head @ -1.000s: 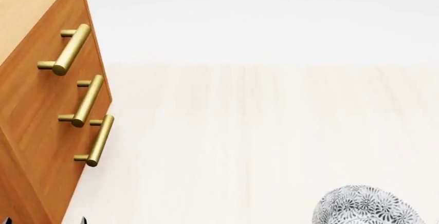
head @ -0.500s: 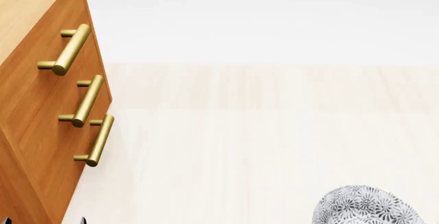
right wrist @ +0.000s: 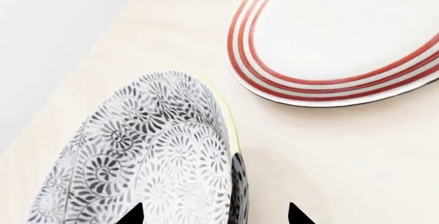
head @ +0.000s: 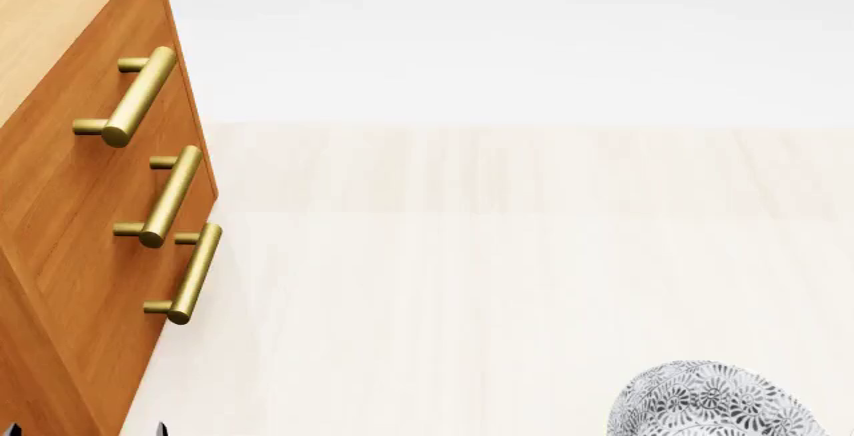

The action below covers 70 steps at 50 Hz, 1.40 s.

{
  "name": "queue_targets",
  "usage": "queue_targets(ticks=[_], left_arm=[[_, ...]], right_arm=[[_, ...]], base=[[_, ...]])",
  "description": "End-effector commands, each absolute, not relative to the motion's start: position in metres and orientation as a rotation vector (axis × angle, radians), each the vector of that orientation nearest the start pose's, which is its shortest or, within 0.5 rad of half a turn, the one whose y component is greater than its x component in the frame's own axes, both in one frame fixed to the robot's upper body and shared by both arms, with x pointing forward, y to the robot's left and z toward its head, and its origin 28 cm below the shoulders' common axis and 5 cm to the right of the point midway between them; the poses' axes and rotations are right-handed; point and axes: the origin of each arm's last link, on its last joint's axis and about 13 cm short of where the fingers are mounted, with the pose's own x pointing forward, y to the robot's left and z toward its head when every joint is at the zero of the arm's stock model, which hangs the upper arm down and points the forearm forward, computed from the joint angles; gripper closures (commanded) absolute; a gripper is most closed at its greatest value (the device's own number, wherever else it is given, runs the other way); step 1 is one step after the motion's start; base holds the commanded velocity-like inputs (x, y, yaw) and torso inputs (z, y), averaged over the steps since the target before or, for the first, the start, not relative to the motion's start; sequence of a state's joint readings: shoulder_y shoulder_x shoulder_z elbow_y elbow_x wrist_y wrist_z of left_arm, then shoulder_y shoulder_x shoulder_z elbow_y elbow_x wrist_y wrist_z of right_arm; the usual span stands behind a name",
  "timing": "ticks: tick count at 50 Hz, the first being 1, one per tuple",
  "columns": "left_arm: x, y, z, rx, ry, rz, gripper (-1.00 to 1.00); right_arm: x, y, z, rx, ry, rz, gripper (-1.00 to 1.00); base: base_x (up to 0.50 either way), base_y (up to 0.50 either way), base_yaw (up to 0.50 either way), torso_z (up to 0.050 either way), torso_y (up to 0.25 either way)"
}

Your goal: Put the bowl on top of the cabinet.

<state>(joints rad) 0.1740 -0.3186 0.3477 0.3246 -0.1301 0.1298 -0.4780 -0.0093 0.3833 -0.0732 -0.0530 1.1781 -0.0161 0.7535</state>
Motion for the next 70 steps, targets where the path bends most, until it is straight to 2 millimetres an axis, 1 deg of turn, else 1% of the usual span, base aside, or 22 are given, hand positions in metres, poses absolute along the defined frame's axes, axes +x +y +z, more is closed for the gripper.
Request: queue_targets(ticks=[1, 10, 11, 41, 43, 46, 52, 62, 70], left_arm=[[0.160, 0.195, 0.046, 0.017, -0.201, 0.054, -1.00], [0.160, 0.195, 0.046, 0.016, -0.200, 0.054, -1.00], [0.160, 0.195, 0.046, 0.017, -0.200, 0.053, -1.00], [0.160, 0.195, 0.046, 0.017, -0.199, 0.054, -1.00], [0.160, 0.195, 0.046, 0.017, -0.199, 0.054, -1.00], [0.160, 0.195, 0.046, 0.019, -0.198, 0.054, -1.00], [0.161, 0.194, 0.045, 0.019, -0.196, 0.052, -1.00], [0.162, 0.194, 0.045, 0.018, -0.191, 0.050, -1.00], [0.162, 0.194, 0.045, 0.020, -0.191, 0.049, -1.00]], right_arm=[[0.213, -0.155, 0.038, 0.747, 0.328, -0.631, -1.00], [0.212, -0.155, 0.039, 0.752, 0.322, -0.627, -1.00], [0.212, -0.155, 0.039, 0.754, 0.321, -0.628, 1.00], [0.205, -0.154, 0.042, 0.759, 0.276, -0.618, 1.00], [0.204, -0.154, 0.044, 0.766, 0.262, -0.602, 1.00], [0.196, -0.153, 0.048, 0.815, 0.176, -0.541, 1.00], [0.194, -0.152, 0.050, 0.802, 0.150, -0.528, 1.00], [0.193, -0.146, 0.052, 0.720, 0.115, -0.476, 1.00], [0.180, -0.144, 0.059, 0.663, -0.032, -0.522, 1.00]], base=[[0.00, 0.00, 0.00, 0.000, 0.000], [0.00, 0.00, 0.00, 0.000, 0.000], [0.00, 0.00, 0.00, 0.000, 0.000], [0.00, 0.00, 0.00, 0.000, 0.000], [0.00, 0.00, 0.00, 0.000, 0.000], [0.00, 0.00, 0.00, 0.000, 0.000], [0.00, 0.00, 0.00, 0.000, 0.000], [0.00, 0.00, 0.00, 0.000, 0.002], [0.00, 0.00, 0.00, 0.000, 0.000]])
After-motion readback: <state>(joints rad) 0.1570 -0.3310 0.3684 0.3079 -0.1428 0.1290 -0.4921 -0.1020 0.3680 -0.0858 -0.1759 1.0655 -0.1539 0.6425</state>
